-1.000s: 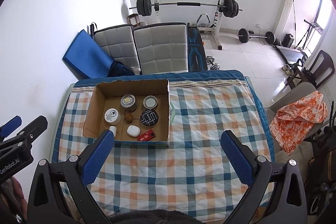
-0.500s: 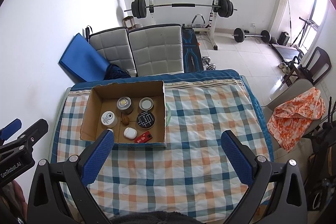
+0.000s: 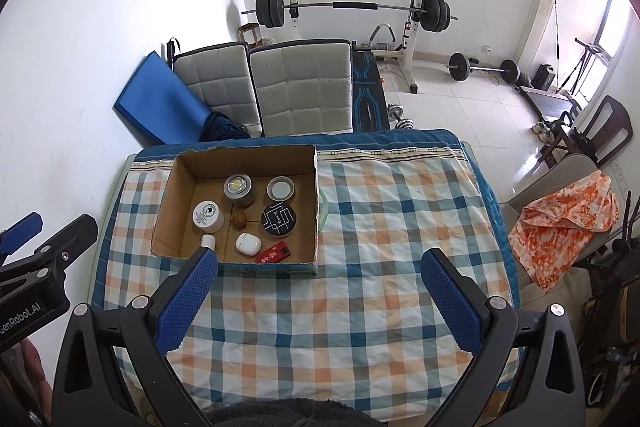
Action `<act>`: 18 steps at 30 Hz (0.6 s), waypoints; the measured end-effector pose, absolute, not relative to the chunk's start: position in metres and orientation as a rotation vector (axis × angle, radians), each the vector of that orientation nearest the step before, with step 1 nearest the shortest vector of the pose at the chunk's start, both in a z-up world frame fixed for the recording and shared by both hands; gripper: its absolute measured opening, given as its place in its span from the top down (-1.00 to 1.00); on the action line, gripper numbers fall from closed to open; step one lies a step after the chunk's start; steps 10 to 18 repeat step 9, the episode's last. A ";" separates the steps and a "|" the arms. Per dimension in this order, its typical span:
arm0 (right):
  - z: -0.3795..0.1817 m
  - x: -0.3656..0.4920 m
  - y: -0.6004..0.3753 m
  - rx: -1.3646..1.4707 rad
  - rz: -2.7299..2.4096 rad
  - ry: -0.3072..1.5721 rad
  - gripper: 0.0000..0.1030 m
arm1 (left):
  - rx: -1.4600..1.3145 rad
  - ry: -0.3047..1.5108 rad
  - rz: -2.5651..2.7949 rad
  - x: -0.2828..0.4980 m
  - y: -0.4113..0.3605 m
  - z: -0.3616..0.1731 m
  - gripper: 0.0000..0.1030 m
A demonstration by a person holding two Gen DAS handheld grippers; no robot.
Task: Organize rigid objects
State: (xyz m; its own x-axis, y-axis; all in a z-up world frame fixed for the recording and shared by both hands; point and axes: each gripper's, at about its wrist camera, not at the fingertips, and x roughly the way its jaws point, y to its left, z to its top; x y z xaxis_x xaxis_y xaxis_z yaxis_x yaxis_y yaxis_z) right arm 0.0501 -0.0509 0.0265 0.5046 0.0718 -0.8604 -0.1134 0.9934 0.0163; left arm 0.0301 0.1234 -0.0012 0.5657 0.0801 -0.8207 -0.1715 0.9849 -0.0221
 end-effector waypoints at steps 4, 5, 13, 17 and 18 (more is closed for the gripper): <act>0.023 0.049 -0.050 -0.042 0.113 1.046 -1.00 | -0.105 0.966 0.144 0.029 0.125 -0.005 -1.00; 0.022 0.049 -0.049 -0.041 0.112 1.048 -1.00 | -0.106 0.967 0.143 0.029 0.125 -0.006 -1.00; 0.018 0.050 -0.047 -0.041 0.113 1.058 -1.00 | -0.101 0.966 0.143 0.029 0.125 -0.006 -1.00; 0.018 0.050 -0.047 -0.041 0.113 1.058 -1.00 | -0.101 0.966 0.143 0.029 0.125 -0.006 -1.00; 0.018 0.050 -0.047 -0.041 0.113 1.058 -1.00 | -0.101 0.966 0.143 0.029 0.125 -0.006 -1.00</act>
